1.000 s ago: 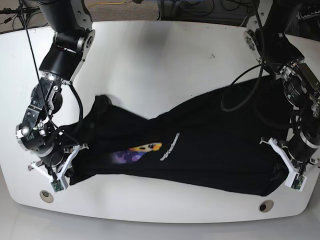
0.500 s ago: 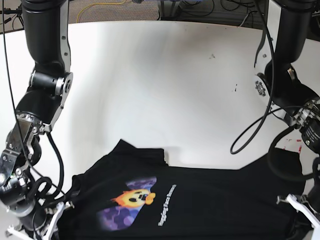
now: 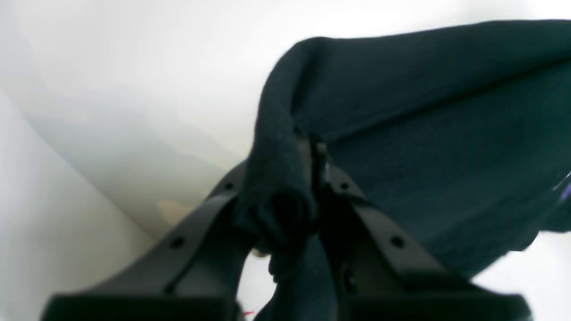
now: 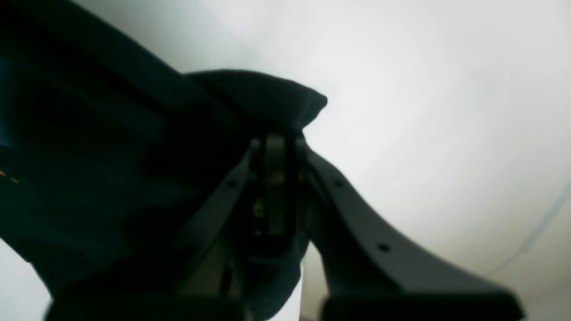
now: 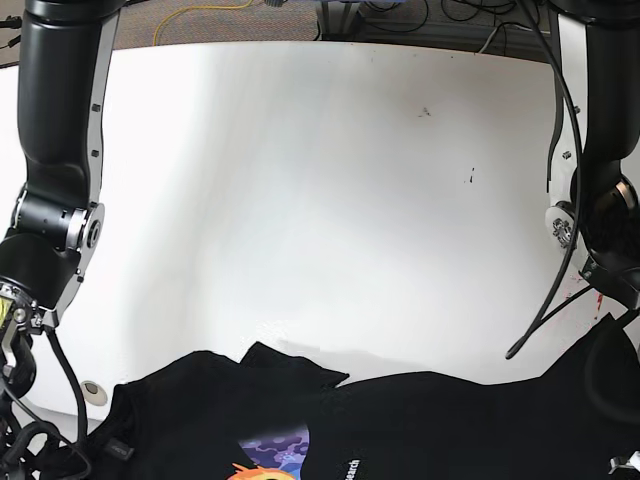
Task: Fold the T-shirt properly
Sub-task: 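Swing the held shirt back and lay it flat with both grippers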
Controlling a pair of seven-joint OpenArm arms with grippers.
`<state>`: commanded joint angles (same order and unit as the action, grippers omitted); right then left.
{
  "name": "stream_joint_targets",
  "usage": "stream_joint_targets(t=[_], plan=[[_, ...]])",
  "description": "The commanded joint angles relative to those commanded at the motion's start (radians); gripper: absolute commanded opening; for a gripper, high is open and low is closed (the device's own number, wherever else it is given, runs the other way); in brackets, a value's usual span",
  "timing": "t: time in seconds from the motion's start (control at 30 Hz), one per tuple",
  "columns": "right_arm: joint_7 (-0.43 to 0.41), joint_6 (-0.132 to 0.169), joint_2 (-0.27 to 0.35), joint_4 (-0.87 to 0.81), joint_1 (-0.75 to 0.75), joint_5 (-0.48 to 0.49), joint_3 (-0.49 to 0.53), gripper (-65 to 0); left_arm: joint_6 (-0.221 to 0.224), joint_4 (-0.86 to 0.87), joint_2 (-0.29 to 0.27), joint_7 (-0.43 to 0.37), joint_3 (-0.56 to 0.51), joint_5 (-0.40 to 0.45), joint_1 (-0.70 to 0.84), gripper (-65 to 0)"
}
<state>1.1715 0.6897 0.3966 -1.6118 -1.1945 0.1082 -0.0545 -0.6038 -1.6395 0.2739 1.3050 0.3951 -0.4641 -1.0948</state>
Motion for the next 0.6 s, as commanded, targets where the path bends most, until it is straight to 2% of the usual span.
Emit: stream_joint_targets(t=[0.17, 0.33, 0.47, 0.6], plan=[[0.003, 0.000, 0.002, -0.101, 0.133, -0.005, -0.005, -65.0, 0.000, -0.044, -0.005, 0.000, 0.002, -0.003, 0.124, -65.0], [0.009, 0.000, -0.008, -0.215, 0.319, -0.002, -0.094, -65.0, 0.000, -0.117, -0.023, 0.000, 0.005, -0.058, 0.284, -65.0], [0.009, 0.000, -0.014, -0.305, 0.479, -0.002, -0.118, -65.0, 0.000, -0.175, -0.023, 0.000, 0.014, -0.110, 0.431, -65.0], [0.009, 0.000, -0.061, -0.382, 0.644, 0.000, -0.186, -65.0, 0.000, -0.209, -0.023, 0.000, 0.054, -0.158, 0.575, -65.0]])
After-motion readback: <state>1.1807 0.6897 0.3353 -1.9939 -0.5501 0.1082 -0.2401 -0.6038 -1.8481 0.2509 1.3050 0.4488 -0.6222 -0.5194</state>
